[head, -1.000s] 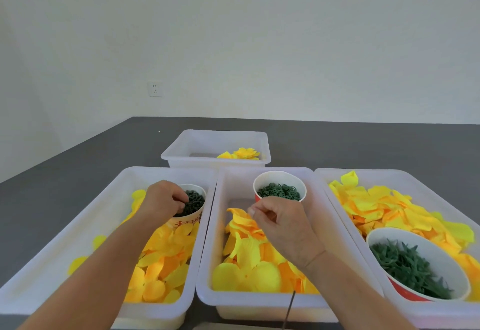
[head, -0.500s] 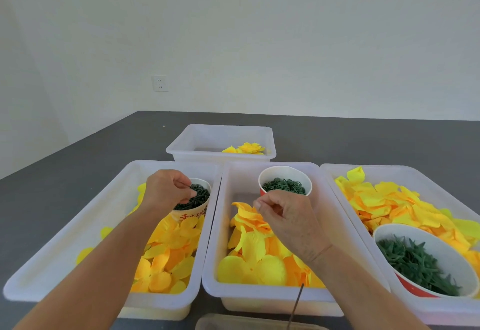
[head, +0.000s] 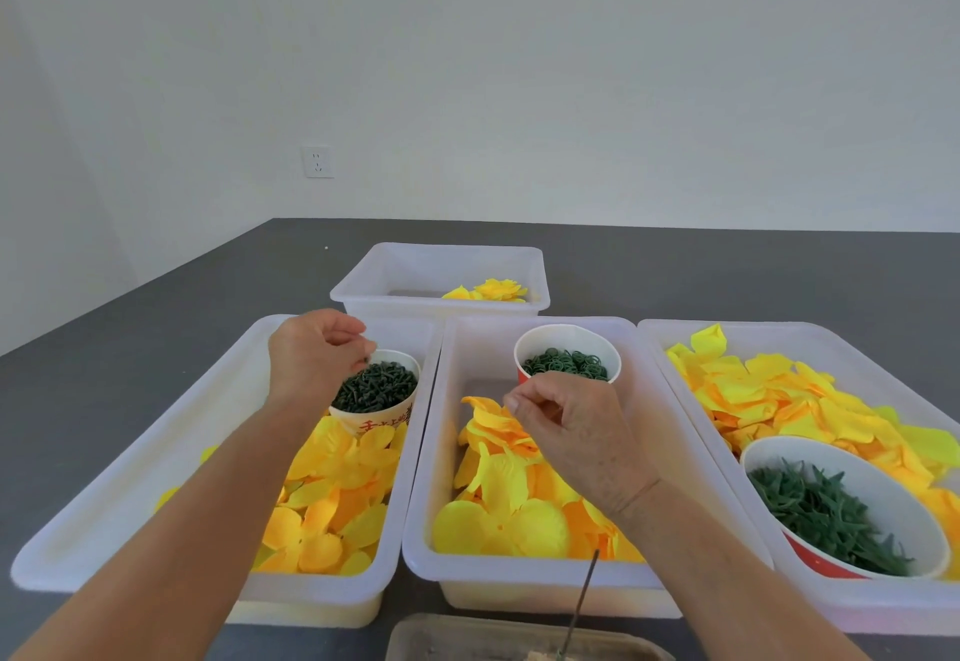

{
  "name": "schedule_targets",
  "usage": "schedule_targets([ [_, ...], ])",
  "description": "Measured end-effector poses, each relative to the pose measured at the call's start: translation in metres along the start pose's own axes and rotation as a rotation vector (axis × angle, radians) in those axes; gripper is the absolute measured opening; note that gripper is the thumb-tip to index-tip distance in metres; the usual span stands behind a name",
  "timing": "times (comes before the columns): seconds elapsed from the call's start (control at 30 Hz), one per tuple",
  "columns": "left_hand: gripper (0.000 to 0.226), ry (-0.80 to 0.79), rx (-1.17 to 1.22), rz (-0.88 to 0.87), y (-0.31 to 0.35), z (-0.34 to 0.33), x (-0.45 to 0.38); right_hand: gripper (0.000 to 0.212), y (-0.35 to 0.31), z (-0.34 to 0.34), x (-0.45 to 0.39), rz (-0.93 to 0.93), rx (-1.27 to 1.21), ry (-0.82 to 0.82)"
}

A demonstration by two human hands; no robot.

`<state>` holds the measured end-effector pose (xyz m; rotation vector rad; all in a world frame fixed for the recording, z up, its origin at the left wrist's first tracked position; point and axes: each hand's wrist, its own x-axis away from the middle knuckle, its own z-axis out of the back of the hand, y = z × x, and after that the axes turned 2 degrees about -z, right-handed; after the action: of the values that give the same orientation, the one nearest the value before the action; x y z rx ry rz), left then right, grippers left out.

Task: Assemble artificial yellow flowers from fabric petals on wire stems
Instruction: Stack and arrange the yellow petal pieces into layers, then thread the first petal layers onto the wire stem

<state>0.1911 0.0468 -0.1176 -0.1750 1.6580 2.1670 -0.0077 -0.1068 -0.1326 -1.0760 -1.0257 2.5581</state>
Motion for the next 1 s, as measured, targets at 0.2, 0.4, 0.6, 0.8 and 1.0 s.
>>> schedule_targets([
  [0.2, 0.021, -0.026, 0.269, -0.079, 0.038, -0.003, 0.021, 0.005, -0.003, 0.004, 0.001, -0.022, -0.038, 0.058],
  [0.4, 0.021, -0.171, 0.517, -0.147, 0.08, -0.017, 0.07, 0.01, -0.021, 0.013, -0.003, -0.125, -0.278, 0.053],
  [0.6, 0.021, -0.26, 0.617, -0.118, 0.096, -0.032, 0.099, 0.016, -0.038, 0.023, 0.0, -0.157, -0.552, -0.02],
  [0.8, 0.024, -0.296, 0.64, -0.128, 0.102, -0.038, 0.116, 0.013, -0.041, 0.032, 0.012, -0.242, -0.682, -0.037],
  [1.0, 0.027, -0.366, 0.601, -0.232, 0.109, -0.03, 0.129, 0.015, -0.045, 0.042, 0.024, -0.271, -0.821, -0.092],
])
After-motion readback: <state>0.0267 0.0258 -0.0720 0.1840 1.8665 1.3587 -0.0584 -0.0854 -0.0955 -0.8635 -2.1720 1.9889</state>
